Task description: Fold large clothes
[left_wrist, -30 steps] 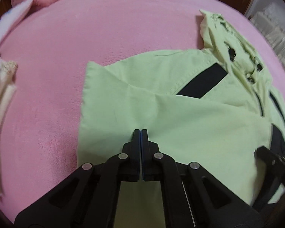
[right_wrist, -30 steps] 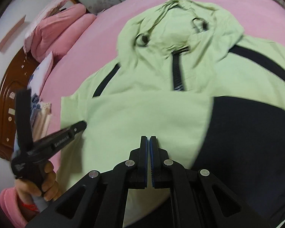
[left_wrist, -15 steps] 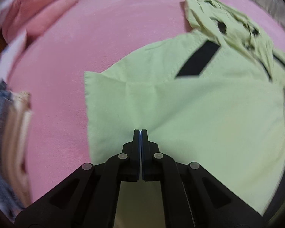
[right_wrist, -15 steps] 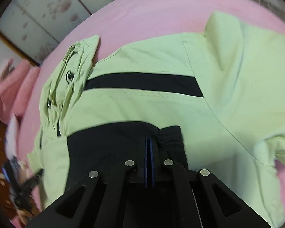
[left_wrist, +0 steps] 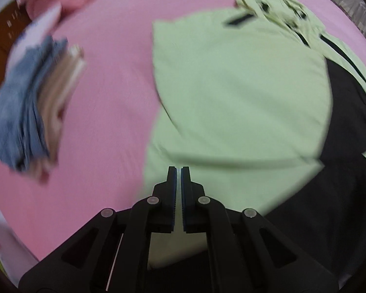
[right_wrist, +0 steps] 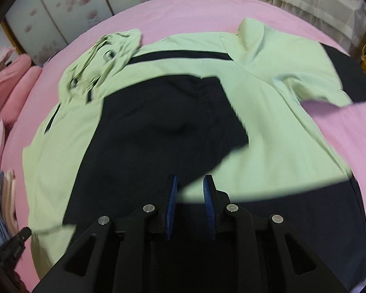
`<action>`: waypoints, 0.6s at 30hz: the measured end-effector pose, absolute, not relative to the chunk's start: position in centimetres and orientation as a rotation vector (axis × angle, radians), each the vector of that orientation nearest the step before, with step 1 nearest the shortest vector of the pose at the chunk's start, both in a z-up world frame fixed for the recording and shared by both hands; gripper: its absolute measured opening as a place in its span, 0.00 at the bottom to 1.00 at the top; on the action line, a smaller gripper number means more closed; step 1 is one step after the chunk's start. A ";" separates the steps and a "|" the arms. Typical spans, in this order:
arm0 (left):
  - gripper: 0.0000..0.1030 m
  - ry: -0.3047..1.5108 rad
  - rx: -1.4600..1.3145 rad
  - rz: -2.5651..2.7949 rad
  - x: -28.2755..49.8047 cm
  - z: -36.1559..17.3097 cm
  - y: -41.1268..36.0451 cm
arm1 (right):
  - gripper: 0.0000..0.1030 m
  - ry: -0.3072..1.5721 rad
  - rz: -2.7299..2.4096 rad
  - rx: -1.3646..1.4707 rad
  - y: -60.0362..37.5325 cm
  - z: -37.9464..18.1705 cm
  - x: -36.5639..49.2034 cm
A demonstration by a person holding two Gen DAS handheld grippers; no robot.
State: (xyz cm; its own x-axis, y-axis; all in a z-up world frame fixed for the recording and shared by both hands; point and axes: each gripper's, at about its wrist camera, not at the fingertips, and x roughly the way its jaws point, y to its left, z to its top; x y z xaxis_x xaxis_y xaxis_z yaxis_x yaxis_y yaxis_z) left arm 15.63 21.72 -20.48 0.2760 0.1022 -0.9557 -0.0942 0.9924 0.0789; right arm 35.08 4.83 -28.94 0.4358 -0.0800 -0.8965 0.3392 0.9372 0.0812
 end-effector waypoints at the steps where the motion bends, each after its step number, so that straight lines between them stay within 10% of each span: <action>1: 0.06 1.322 -0.025 0.110 15.2 -20.5 21.1 | 0.22 1.110 -0.269 0.273 5.5 -28.7 33.6; 6: 0.14 1.422 -0.026 0.089 12.6 -18.7 18.3 | 0.26 1.235 -0.277 0.521 6.1 -26.6 27.4; 8: 0.32 1.400 -0.015 0.099 12.1 -16.9 17.5 | 0.44 1.248 -0.291 0.528 6.8 -25.0 26.2; 10: 0.71 1.366 -0.019 0.118 11.7 -15.1 16.9 | 0.75 1.247 -0.305 0.531 7.3 -23.6 25.5; 18: 0.73 1.335 0.007 0.056 10.2 -11.6 12.6 | 0.85 1.173 -0.225 0.482 7.1 -19.3 23.8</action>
State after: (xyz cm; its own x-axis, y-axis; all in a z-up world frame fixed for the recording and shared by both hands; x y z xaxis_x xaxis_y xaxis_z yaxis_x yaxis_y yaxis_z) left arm 10.19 12.64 -11.58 0.2322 0.0444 -0.9716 -0.0367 0.9986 0.0369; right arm 23.75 7.08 -19.30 0.3798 0.0781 -0.9218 0.4135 0.8770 0.2447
